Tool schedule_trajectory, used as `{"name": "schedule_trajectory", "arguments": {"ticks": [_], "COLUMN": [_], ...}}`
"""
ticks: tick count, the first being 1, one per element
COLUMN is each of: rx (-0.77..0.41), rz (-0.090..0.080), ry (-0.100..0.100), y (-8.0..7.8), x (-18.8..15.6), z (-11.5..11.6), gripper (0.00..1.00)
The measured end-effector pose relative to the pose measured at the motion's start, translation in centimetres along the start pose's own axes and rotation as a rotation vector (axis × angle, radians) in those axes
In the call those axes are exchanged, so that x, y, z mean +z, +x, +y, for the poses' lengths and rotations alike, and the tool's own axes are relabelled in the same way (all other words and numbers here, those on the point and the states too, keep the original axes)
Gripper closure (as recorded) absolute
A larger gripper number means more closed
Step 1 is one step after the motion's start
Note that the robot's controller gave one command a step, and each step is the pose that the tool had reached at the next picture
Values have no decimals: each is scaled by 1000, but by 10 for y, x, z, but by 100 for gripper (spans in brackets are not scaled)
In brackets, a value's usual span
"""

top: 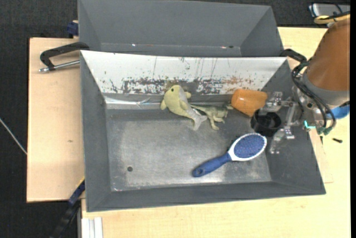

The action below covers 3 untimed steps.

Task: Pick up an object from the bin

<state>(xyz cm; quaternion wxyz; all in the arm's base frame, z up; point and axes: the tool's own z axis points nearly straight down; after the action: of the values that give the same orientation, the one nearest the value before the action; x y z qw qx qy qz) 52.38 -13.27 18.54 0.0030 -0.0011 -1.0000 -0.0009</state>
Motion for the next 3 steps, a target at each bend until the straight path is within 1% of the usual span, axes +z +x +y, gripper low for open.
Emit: {"name": "schedule_trajectory", "arguments": {"ticks": [1, 2, 3], "rx": [-388, -613, -1063], "rz": [-15, -10, -9], "ry": [8, 4, 6], "y": [-9, 11, 25], "x": [110, 84, 75], "z": [3, 30, 66], "gripper": [0, 0, 0]}}
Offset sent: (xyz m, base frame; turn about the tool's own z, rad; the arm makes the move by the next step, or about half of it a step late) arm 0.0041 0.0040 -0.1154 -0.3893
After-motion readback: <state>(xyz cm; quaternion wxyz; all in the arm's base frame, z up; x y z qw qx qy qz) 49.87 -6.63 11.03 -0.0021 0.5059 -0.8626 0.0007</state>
